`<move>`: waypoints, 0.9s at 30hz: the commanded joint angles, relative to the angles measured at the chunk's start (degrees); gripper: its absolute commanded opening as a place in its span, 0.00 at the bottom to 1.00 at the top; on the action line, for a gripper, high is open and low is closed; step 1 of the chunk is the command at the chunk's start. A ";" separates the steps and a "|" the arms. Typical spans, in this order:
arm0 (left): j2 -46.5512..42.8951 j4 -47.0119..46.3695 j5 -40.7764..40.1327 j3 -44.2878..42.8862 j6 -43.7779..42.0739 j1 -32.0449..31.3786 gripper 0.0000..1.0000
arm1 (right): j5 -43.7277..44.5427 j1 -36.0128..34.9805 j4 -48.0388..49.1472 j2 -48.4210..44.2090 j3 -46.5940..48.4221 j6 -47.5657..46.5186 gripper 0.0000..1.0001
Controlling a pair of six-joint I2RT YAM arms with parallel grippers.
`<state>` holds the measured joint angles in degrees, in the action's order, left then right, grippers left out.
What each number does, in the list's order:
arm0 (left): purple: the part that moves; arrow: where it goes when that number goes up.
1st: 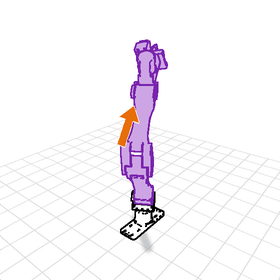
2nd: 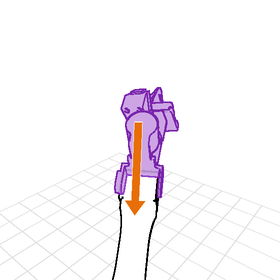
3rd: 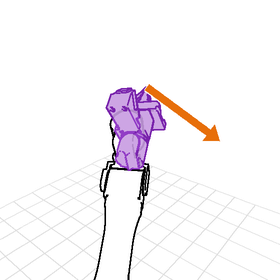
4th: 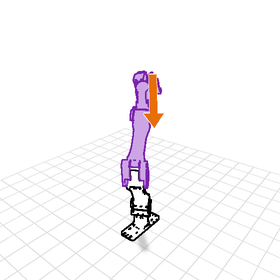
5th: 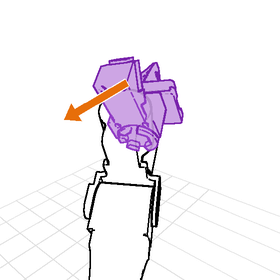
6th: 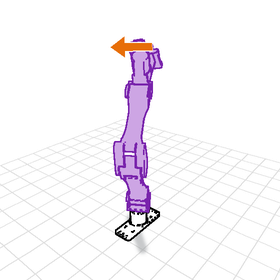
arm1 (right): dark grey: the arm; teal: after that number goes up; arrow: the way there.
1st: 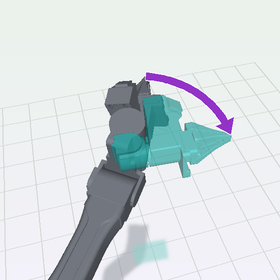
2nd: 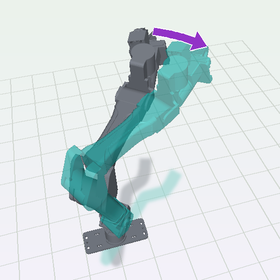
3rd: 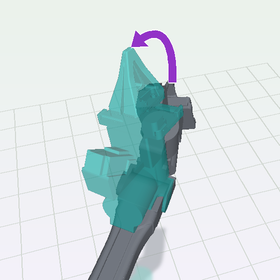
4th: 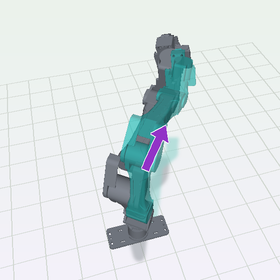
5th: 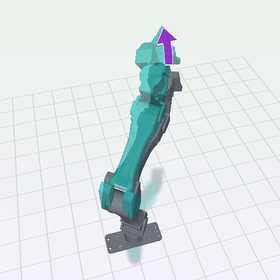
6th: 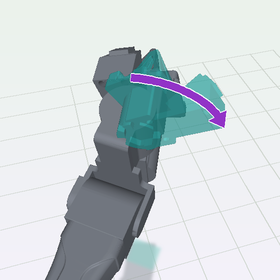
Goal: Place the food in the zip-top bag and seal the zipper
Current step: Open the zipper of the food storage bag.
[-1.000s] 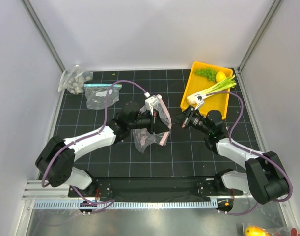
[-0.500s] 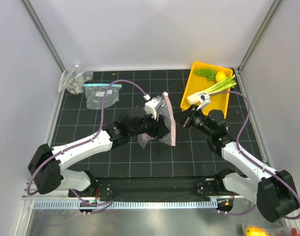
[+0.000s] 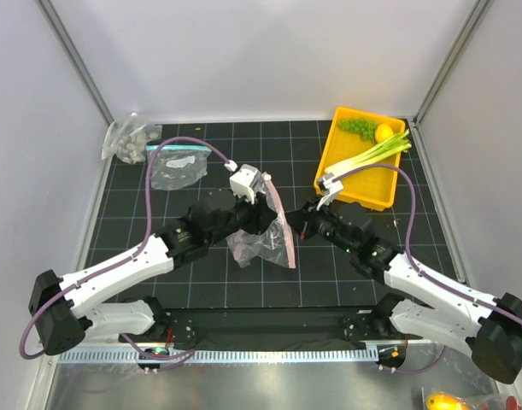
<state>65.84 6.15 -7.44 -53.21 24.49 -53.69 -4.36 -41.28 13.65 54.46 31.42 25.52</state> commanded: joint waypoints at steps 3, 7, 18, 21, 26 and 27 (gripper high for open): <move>-0.37 -1.58 -1.61 0.74 -1.73 -1.24 0.38 | 7.43 -3.89 0.68 -2.08 2.59 -5.91 0.01; 0.51 -1.58 -4.58 0.48 -1.20 -1.94 0.50 | 8.75 -6.18 0.50 -1.20 3.21 -7.50 0.01; -1.25 -3.34 -11.37 2.85 3.37 -2.03 0.67 | 15.86 -14.00 0.94 -0.14 4.00 -14.00 0.01; 0.24 -2.82 -11.63 2.15 3.98 -2.12 0.66 | 17.63 -15.85 0.50 0.47 4.70 -15.23 0.01; 0.16 -2.64 -12.16 2.32 4.60 -2.12 0.67 | 20.00 -18.04 0.50 1.53 5.23 -16.73 0.01; 0.34 -2.55 -12.24 2.24 4.60 -2.03 0.67 | 20.27 -18.48 0.59 1.53 5.14 -16.99 0.01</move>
<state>66.24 5.45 -17.61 -50.48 28.27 -55.70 12.78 -58.43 11.92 55.92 34.00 10.79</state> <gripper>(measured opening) 0.669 0.037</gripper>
